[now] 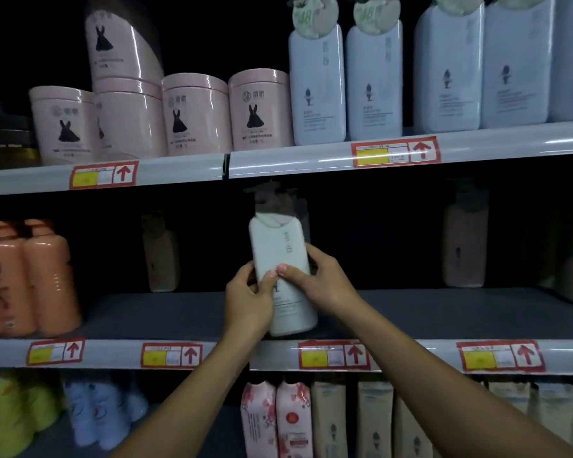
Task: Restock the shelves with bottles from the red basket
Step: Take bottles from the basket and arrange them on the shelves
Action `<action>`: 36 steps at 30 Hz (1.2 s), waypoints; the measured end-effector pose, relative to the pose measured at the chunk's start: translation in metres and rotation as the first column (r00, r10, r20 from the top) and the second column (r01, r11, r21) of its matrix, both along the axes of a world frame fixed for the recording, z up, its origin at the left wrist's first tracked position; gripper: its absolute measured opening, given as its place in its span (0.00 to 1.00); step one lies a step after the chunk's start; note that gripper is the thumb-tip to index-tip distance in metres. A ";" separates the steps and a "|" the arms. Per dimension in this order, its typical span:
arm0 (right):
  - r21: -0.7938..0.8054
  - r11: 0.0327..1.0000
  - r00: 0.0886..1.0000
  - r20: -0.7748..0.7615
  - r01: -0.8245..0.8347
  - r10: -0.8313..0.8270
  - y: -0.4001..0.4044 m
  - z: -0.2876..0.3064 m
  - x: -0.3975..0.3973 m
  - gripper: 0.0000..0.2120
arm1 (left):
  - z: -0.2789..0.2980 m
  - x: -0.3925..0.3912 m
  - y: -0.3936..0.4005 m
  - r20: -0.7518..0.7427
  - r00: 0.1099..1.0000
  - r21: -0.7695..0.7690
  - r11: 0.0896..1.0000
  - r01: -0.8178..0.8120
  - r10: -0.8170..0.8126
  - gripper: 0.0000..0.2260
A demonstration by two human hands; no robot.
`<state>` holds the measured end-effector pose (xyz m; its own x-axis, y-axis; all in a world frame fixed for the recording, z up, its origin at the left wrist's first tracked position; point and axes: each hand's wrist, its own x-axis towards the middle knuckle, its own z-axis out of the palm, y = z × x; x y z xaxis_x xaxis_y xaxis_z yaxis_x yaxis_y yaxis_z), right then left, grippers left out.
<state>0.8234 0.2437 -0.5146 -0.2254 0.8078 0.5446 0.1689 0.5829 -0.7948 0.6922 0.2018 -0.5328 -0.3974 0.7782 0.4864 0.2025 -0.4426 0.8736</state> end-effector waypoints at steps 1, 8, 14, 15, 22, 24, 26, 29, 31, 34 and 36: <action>-0.030 0.999 1.000 -0.014 0.016 -0.017 0.001 -0.005 0.005 0.22 | 0.000 0.001 0.002 -0.057 0.998 -0.017 1.000 0.018 -0.019 0.16; 0.056 0.998 0.996 0.078 0.033 -0.038 -0.009 -0.033 0.024 0.34 | -0.010 -0.013 -0.009 -0.237 0.969 -0.075 0.996 0.053 -0.069 0.27; 0.143 0.986 0.996 -0.014 0.091 -0.090 -0.006 -0.044 0.017 0.35 | -0.015 -0.012 -0.004 -0.233 0.972 -0.029 0.999 0.030 -0.036 0.31; 0.141 0.985 0.995 -0.021 0.102 -0.100 -0.004 -0.043 0.018 0.35 | -0.016 -0.010 -0.002 -0.225 0.974 -0.021 0.999 0.039 -0.043 0.31; 0.051 0.970 0.967 0.075 0.239 -0.242 0.001 -0.037 0.018 0.25 | -0.025 -0.008 0.019 -0.316 0.949 -0.060 0.998 -0.038 0.017 0.30; 0.073 0.941 0.929 0.156 0.329 -0.337 0.002 -0.040 0.017 0.23 | -0.028 -0.010 0.021 -0.385 0.920 -0.076 0.991 -0.109 0.072 0.28; 0.106 0.906 0.871 0.249 0.409 -0.423 0.003 -0.047 0.014 0.22 | -0.030 -0.009 0.023 -0.442 0.891 -0.097 0.981 -0.166 0.106 0.26; 0.104 0.871 0.818 0.307 0.480 -0.487 0.008 -0.043 0.007 0.20 | -0.027 -0.006 0.033 -0.464 0.877 -0.124 0.971 -0.205 0.126 0.24; 0.056 0.869 0.815 0.322 0.492 -0.482 0.018 -0.036 0.003 0.20 | -0.023 -0.003 0.045 -0.485 0.864 -0.146 0.961 -0.236 0.139 0.22; -0.010 0.866 0.816 0.343 0.499 -0.466 0.036 -0.027 -0.004 0.19 | -0.020 -0.003 0.070 -0.494 0.860 -0.181 0.952 -0.247 0.129 0.21; -0.047 0.867 0.824 0.338 0.497 -0.454 0.046 -0.025 -0.007 0.18 | -0.021 -0.003 0.086 -0.492 0.861 -0.200 0.946 -0.255 0.128 0.20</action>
<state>0.8160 0.2894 -0.5396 0.0676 0.9148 0.3981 0.6445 0.2646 -0.7174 0.6889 0.2873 -0.5536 -0.3272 0.8299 0.4518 0.6712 -0.1323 0.7293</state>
